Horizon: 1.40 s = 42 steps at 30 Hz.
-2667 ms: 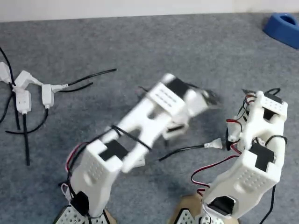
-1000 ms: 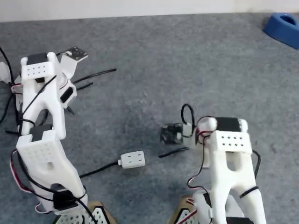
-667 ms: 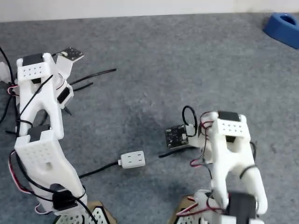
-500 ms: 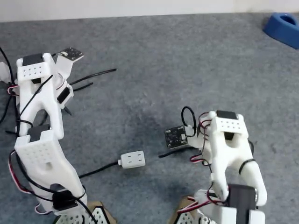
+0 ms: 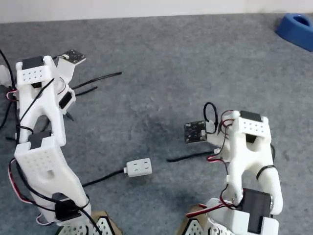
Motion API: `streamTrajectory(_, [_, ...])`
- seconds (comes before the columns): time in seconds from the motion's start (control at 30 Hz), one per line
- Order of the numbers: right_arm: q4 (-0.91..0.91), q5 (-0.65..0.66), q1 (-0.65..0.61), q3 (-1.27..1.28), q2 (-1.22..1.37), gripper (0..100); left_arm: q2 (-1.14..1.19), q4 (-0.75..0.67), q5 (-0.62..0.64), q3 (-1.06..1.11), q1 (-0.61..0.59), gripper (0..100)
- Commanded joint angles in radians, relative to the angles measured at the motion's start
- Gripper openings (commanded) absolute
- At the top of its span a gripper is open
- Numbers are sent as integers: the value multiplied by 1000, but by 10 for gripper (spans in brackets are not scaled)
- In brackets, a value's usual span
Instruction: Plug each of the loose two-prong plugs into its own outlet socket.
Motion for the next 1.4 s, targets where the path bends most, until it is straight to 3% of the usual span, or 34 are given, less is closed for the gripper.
streamTrajectory(0.0, [36,17,4,-67,2,127,-56,-6,-8,-2,-10,179])
streamTrajectory(0.37, [-113,14,-4,36,77,127,-56,2,-8,-2,-12,179])
streamTrajectory(0.73, [-127,9,-42,31,174,127,-56,0,-8,10,-12,178])
streamTrajectory(0.93, [-268,-175,-71,36,186,127,-56,-5,-8,45,-10,179])
streamTrajectory(1.1, [-275,-230,-116,36,186,131,-58,-6,-8,44,-12,179])
streamTrajectory(1.27, [-275,-245,-122,41,188,237,-58,-6,-8,48,-21,179])
streamTrajectory(1.37, [-275,-252,-116,42,188,227,-58,-6,-8,44,-30,179])
